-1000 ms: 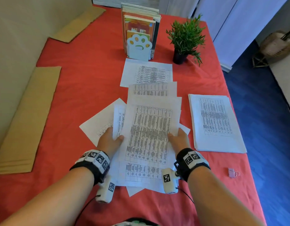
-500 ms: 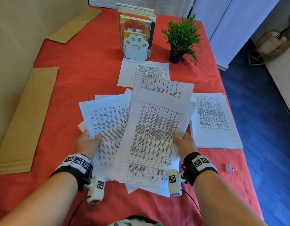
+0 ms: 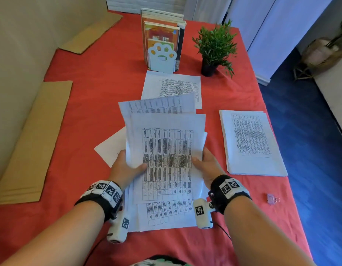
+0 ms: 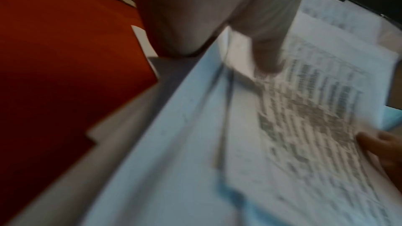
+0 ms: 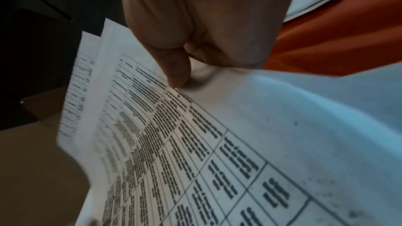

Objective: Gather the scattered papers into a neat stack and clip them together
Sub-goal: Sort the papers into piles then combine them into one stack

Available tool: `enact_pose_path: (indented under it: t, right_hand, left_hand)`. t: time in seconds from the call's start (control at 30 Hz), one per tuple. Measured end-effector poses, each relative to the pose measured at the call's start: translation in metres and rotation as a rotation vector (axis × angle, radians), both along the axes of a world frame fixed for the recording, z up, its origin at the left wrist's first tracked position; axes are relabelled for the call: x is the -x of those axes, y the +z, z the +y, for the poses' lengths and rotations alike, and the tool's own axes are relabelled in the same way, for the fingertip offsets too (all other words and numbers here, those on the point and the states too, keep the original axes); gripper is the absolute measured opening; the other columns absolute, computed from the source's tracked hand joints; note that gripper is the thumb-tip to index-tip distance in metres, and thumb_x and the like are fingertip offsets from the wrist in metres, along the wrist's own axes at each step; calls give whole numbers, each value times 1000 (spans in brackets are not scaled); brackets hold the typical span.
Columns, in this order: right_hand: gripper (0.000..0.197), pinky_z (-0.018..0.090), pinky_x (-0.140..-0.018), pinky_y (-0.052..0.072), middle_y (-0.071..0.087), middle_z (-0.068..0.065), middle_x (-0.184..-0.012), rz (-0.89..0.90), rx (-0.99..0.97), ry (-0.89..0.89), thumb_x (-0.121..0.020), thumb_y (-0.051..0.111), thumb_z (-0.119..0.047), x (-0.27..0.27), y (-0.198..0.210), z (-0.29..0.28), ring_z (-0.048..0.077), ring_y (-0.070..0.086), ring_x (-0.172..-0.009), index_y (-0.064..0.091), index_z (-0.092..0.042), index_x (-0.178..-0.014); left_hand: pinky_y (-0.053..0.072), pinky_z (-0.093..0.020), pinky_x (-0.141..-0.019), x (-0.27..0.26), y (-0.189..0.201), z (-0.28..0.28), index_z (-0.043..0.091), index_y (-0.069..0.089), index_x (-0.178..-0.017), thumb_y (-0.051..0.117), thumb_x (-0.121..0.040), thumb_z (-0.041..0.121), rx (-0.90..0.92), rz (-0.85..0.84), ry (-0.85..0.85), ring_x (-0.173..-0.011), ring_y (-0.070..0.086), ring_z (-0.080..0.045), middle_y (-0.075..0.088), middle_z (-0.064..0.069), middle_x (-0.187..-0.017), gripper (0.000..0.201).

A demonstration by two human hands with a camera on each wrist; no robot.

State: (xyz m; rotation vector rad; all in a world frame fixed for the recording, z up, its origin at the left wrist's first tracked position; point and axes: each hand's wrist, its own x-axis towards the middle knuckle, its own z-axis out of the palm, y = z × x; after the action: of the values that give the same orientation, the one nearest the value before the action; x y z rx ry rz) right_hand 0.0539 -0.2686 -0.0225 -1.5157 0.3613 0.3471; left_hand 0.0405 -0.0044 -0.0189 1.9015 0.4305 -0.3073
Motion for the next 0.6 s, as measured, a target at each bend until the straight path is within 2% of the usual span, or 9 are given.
enact_pose_path:
  t: [0.07,0.17,0.27,0.33,0.4,0.43,0.5,0.53,0.6]
  right_hand:
    - [67,48,-104,45,58,9,-130,18,59,-1,-86,60,-3,1,3,2,26,60,-114,31,-20,-144]
    - [93,49,-106,43,42,-1,-144,28,183,72,-82,56,-7,-2,8,8,23,55,-120,3,-47,-147]
    - [96,47,-101,47,50,-2,-137,20,263,53,-88,50,-1,-15,15,15,24,60,-111,-11,-47,-146]
    - [96,42,-105,42,52,2,-137,43,171,18,-91,56,-8,-28,17,18,20,56,-115,-14,-41,-148]
    - [97,39,-111,30,35,-5,-140,41,18,21,-89,66,-19,-38,20,20,11,41,-124,-7,-35,-151]
    - [98,41,-114,28,32,-8,-141,36,-30,21,-84,72,-24,-41,22,20,10,38,-128,2,-34,-152]
    - [94,47,-112,35,46,-1,-144,28,-59,-9,-71,81,-28,-45,20,19,18,50,-128,25,-29,-146]
    - [86,49,-109,40,54,4,-137,32,-55,-39,-69,82,-25,-45,18,17,22,56,-123,34,-25,-140]
    - [60,49,-102,47,66,7,-121,30,45,-73,-75,77,-13,-43,13,10,24,64,-111,48,-21,-128]
  left_hand:
    - [48,-39,-92,-2,-4,-3,22,38,-128,76,-77,16,-28,13,-62,-100,59,-21,59,4,-107,64]
    - [47,-43,-97,-7,-3,-9,25,37,-131,70,-80,8,-10,5,-102,-106,58,-22,59,2,-117,63]
    - [45,-34,-91,-15,1,-9,17,42,-131,63,-84,1,-80,-69,8,-101,54,-21,56,-1,-114,54]
    - [44,-39,-97,-22,-2,0,27,48,-125,62,-83,-1,3,-120,63,-108,55,-22,59,1,-118,53]
    - [41,-45,-103,-28,-2,6,39,51,-117,62,-82,-3,142,-120,38,-115,55,-21,61,6,-121,56]
    - [40,-46,-104,-31,-1,8,39,51,-117,63,-82,-4,181,-102,14,-117,55,-20,61,7,-122,57]
    - [39,-47,-106,-42,4,10,34,50,-121,67,-81,0,228,-52,-70,-117,56,-20,61,4,-124,56]
    - [38,-47,-106,-50,7,11,33,48,-123,72,-80,8,246,-38,-137,-119,55,-20,60,3,-127,55]
    - [38,-46,-106,-70,8,11,30,42,-133,74,-75,40,245,26,-216,-121,52,-19,55,5,-132,66]
